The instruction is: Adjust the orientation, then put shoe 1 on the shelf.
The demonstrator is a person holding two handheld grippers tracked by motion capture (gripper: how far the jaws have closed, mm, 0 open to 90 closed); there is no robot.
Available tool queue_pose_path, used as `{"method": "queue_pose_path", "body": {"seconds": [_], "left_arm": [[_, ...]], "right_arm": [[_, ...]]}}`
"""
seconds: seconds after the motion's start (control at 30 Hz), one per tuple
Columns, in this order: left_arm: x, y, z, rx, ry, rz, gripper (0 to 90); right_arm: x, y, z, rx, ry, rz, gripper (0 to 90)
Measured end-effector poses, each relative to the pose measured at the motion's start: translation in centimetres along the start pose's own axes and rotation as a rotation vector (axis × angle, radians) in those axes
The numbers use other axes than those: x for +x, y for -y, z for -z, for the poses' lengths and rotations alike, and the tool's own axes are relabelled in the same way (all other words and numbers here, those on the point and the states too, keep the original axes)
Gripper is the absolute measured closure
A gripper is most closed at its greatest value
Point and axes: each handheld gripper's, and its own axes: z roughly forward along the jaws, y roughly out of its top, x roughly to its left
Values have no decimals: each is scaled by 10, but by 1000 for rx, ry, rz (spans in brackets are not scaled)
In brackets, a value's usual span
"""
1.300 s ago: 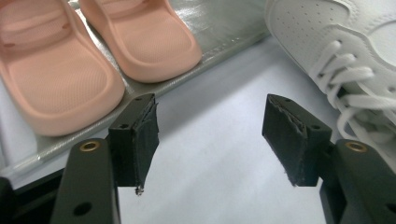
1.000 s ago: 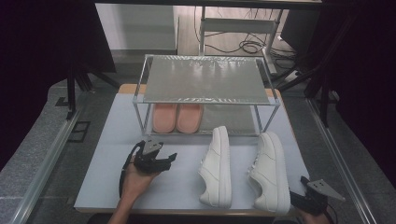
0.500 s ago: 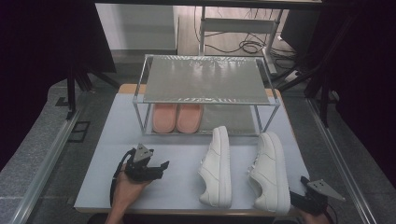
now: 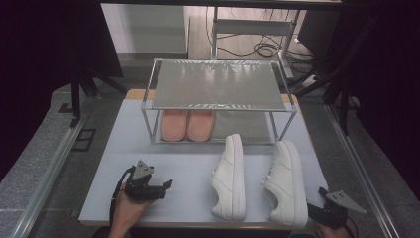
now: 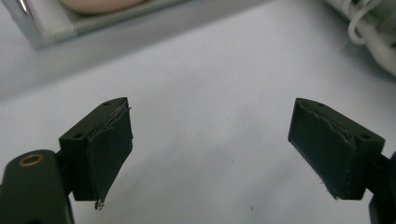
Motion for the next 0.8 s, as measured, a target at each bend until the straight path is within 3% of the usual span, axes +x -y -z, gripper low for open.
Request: {"method": "queue_pose_path", "body": {"seconds": [0.07, 0.17, 0.3, 0.57, 0.8], "left_arm": [[2, 5, -2, 17, 2, 2, 137], [2, 13, -9, 80, -31, -18, 137], [0, 12, -12, 103, -40, -30, 141], [-1, 13, -12, 103, -44, -33, 137], [-1, 13, -13, 103, -45, -33, 136]], "right_arm": [[0, 0, 0, -2, 1, -1, 154], [0, -1, 0, 7, 8, 11, 170], [1, -2, 0, 19, 12, 21, 171], [1, -9, 0, 72, 11, 21, 177], [0, -20, 1, 150, 20, -14, 199]]}}
